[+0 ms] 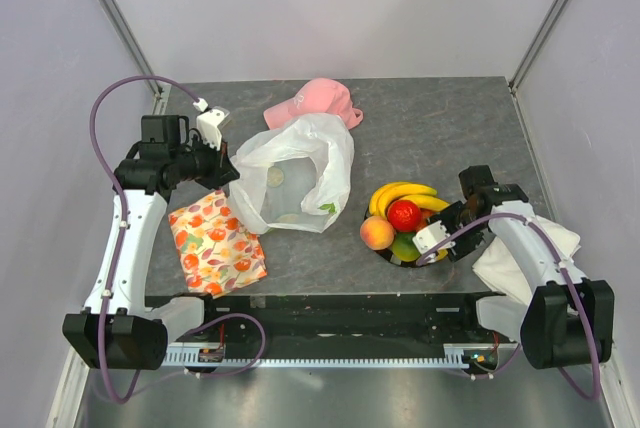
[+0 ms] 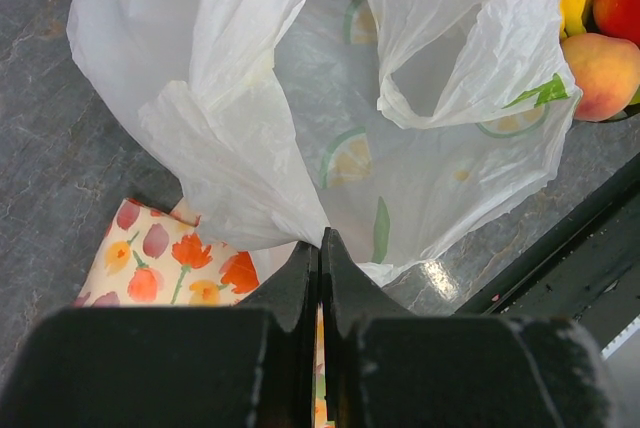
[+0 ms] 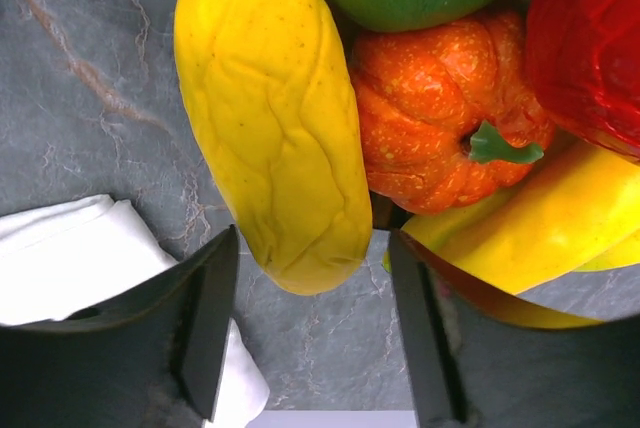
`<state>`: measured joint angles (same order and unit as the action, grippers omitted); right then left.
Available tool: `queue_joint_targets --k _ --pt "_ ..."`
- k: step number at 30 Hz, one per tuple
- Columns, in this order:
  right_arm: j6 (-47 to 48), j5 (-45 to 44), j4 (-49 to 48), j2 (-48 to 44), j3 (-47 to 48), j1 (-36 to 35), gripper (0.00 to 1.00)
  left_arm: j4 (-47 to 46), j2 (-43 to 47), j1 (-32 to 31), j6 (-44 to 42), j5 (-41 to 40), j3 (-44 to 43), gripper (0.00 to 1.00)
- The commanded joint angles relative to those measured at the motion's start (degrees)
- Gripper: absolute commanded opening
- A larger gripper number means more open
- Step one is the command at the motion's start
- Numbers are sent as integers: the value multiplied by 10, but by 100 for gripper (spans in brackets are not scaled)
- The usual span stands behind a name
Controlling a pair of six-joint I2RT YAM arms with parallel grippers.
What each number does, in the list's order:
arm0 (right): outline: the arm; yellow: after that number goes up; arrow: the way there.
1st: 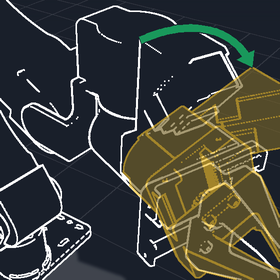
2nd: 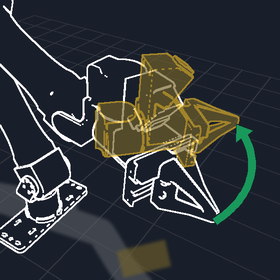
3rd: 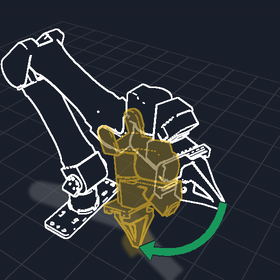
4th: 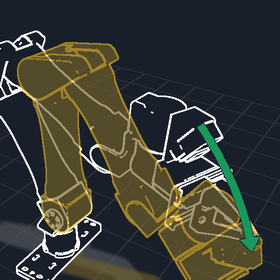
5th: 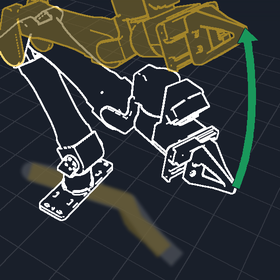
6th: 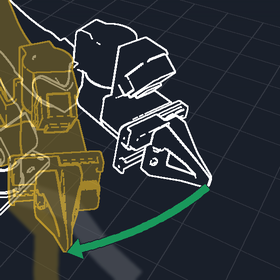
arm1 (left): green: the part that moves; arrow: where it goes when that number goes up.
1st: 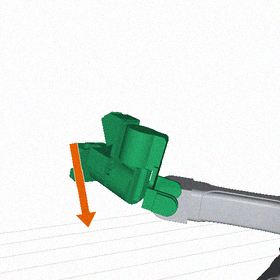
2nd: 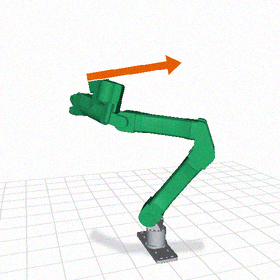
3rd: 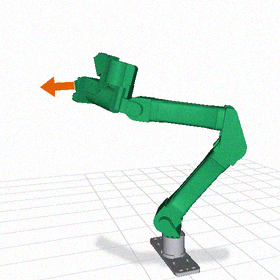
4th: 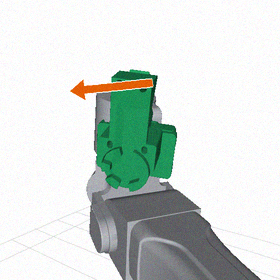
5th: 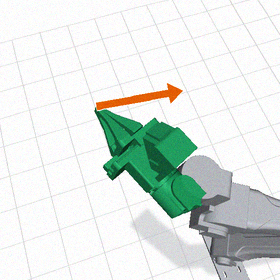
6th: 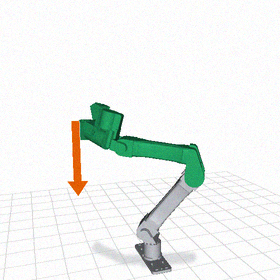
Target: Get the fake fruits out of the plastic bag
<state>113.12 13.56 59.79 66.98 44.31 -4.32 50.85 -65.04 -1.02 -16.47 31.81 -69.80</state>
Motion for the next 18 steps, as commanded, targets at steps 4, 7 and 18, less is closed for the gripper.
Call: queue_joint_targets --k 4,7,18 --pt "48 2 2 -17 5 0 78 -5 4 2 14 19 -7 2" --pt "32 -6 3 -20 20 1 90 -7 7 2 15 24 -4 2" --pt "-3 -37 96 -75 79 15 98 -14 18 2 22 43 5 2"
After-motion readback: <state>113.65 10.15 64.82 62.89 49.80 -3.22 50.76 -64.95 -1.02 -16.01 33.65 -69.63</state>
